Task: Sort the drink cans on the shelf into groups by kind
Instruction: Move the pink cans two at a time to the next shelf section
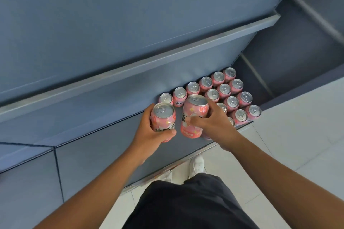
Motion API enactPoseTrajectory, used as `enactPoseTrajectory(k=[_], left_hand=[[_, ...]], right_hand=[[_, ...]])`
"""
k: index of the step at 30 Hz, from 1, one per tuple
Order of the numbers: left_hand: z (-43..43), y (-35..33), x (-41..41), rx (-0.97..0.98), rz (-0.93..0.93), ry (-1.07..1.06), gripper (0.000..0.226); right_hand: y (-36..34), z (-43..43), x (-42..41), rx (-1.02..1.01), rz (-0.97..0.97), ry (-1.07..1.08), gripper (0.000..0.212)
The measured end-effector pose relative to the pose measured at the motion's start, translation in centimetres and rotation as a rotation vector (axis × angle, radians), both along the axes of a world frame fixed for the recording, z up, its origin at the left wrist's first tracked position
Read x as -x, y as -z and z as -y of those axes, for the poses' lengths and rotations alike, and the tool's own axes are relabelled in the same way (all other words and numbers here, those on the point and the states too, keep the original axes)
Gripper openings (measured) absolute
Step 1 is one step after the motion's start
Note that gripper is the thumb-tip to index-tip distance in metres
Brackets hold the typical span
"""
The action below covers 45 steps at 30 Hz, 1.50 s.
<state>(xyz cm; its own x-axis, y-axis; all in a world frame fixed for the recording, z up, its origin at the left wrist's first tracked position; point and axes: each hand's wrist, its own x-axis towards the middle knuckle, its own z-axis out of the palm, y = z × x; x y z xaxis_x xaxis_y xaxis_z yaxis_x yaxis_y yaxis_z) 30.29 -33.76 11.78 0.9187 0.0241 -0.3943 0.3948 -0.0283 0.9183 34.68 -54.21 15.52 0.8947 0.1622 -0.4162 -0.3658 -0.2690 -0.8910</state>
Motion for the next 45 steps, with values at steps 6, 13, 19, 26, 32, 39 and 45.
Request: enactPoseTrajectory(k=[6,13,19,26,32,39,45], left_hand=[[0.2,2.8,-1.3,-0.119,-0.01,0.018,0.067],[2.4,6.3,-3.0,-0.214,-0.108,-0.181,0.08],[3.9,9.5,-5.0,-0.231,-0.157,-0.286,0.079],[5.1,11.9,-7.4,-0.261,-0.144,-0.254,0.075],[6.7,13.5,-7.7,-0.352,-0.162,-0.262,0.078],[7.7,15.2,-7.8,-0.439,-0.192,-0.262,0.078],[7.5,15.6,-7.7,-0.577,-0.247,-0.174,0.078]], right_hand=[[3.1,0.3,-3.1,0.024,-0.092,-0.062,0.052],[7.0,0.7,-7.8,0.102,-0.032,-0.184,0.04],[10.0,1.5,-10.6,0.176,0.005,-0.279,0.053],[12.4,1.6,-12.3,0.35,0.09,-0.44,0.062],[14.4,1.9,-11.9,0.599,0.275,-0.689,0.063],[16.4,1.7,-11.3,0.915,0.638,-0.714,0.067],[17.1,1.2,-11.3,1.079,0.685,-0.809,0.077]])
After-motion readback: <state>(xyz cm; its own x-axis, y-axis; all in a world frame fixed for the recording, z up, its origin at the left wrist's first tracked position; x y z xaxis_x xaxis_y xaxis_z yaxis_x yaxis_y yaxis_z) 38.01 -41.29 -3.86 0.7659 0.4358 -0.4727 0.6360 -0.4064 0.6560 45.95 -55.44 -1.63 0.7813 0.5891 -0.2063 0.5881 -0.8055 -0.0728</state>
